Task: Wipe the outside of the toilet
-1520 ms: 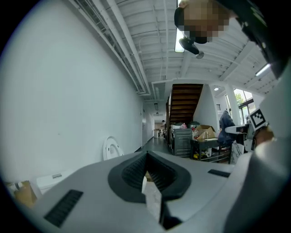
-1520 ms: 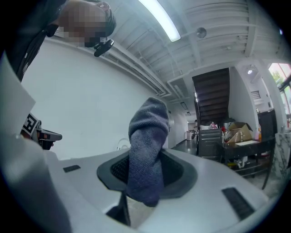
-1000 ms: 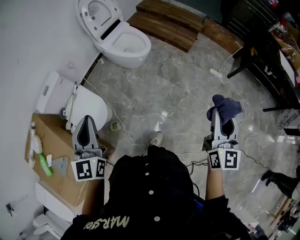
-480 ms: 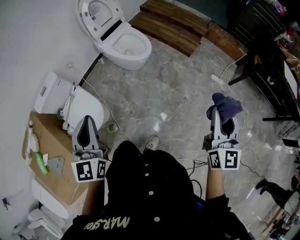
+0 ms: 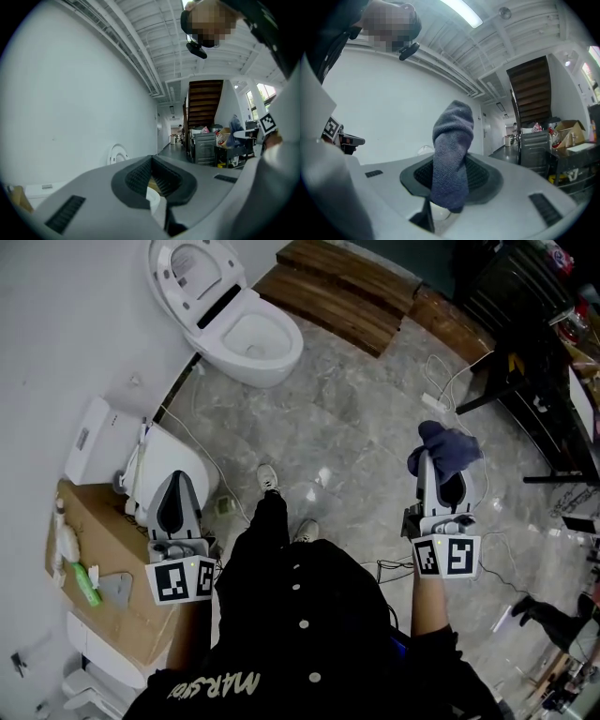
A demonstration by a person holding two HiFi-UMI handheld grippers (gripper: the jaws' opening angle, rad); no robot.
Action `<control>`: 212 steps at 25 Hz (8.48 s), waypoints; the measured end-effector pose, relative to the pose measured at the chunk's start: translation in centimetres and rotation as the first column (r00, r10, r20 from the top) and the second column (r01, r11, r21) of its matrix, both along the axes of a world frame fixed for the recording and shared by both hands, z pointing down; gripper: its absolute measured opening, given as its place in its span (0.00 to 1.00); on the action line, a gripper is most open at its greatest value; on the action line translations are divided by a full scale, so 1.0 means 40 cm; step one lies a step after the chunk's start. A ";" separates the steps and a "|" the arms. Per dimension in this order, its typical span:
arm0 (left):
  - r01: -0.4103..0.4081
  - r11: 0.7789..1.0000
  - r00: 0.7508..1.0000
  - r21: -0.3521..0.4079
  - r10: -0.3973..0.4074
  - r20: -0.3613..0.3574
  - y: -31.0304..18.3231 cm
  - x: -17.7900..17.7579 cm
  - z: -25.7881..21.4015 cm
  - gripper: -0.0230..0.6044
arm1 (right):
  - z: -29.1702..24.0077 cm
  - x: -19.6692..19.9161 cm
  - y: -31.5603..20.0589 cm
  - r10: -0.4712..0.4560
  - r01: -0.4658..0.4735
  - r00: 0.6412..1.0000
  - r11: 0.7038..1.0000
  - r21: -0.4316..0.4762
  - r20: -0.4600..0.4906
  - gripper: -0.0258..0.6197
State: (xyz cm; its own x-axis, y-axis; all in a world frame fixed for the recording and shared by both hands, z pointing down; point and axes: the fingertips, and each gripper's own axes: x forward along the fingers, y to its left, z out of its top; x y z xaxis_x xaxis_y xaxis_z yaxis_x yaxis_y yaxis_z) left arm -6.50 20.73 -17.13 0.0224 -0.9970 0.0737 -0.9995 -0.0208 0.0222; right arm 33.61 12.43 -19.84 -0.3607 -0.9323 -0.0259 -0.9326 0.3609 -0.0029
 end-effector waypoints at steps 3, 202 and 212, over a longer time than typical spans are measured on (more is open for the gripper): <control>-0.004 1.000 1.000 0.017 0.004 -0.004 -0.079 -0.033 -0.015 0.05 | -0.022 -0.027 -0.065 -0.001 0.002 1.000 1.000 0.015 -0.024 0.25; -0.227 0.968 0.960 0.105 0.241 -0.145 -0.726 -0.088 1.591 0.05 | 2.017 -0.897 -0.903 -0.592 0.559 0.806 0.760 -0.331 0.003 0.23; -0.243 0.961 0.958 0.129 0.259 -0.122 -0.707 -0.057 1.542 0.05 | 1.806 -0.926 -0.900 -0.614 0.603 0.789 0.771 -0.207 0.013 0.23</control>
